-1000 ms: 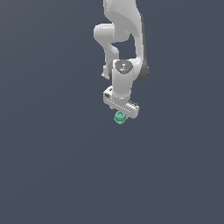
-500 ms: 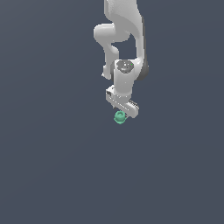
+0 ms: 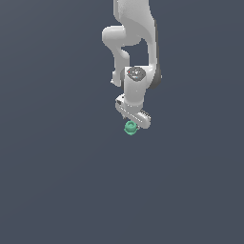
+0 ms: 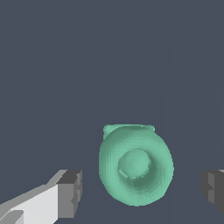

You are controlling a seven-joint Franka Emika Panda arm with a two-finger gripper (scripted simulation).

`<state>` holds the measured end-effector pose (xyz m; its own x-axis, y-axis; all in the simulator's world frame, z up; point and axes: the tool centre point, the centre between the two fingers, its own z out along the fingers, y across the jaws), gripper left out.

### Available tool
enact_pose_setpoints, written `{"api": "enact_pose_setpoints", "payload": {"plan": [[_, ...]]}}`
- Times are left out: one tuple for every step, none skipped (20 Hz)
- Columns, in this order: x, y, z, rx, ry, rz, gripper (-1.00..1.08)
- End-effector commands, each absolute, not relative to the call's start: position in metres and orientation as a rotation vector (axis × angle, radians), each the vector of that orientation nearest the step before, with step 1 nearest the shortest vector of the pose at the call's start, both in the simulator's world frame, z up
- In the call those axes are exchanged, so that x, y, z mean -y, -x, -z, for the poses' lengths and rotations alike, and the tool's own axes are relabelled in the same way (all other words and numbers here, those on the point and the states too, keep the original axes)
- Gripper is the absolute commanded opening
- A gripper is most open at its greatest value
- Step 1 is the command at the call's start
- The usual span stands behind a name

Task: Pick up the object and move it to a goal position.

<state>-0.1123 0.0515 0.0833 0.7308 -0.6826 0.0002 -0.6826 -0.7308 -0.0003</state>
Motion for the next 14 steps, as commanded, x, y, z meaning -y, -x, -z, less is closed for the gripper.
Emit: {"api": "enact_pose_setpoints", "payload": {"plan": [[-0.051,0.113,-0.075,-1.154,2.922,0.000,1.00],[-0.051,0.113,-0.071,-1.154,2.922,0.000,1.00],[-0.051,0.113,-0.066,-1.156,2.922,0.000,1.00],[-0.051,0.114,-0.061,-1.156,2.922,0.000,1.00],[-0.051,0.114,-0.056,-1.157,2.921,0.000,1.00],[-0.051,0.114,-0.052,-1.157,2.921,0.000,1.00],[-0.051,0.114,-0.049,-1.158,2.921,0.000,1.00],[-0.051,0.114,-0.046,-1.158,2.921,0.000,1.00],[-0.051,0.114,-0.044,-1.158,2.921,0.000,1.00],[-0.052,0.114,-0.042,-1.158,2.921,0.000,1.00],[-0.051,0.113,-0.040,-1.159,2.920,0.000,1.00],[-0.051,0.113,-0.040,-1.159,2.920,0.000,1.00],[-0.051,0.113,-0.039,-1.159,2.920,0.000,1.00],[-0.051,0.113,-0.039,-1.159,2.920,0.000,-1.00]]}}
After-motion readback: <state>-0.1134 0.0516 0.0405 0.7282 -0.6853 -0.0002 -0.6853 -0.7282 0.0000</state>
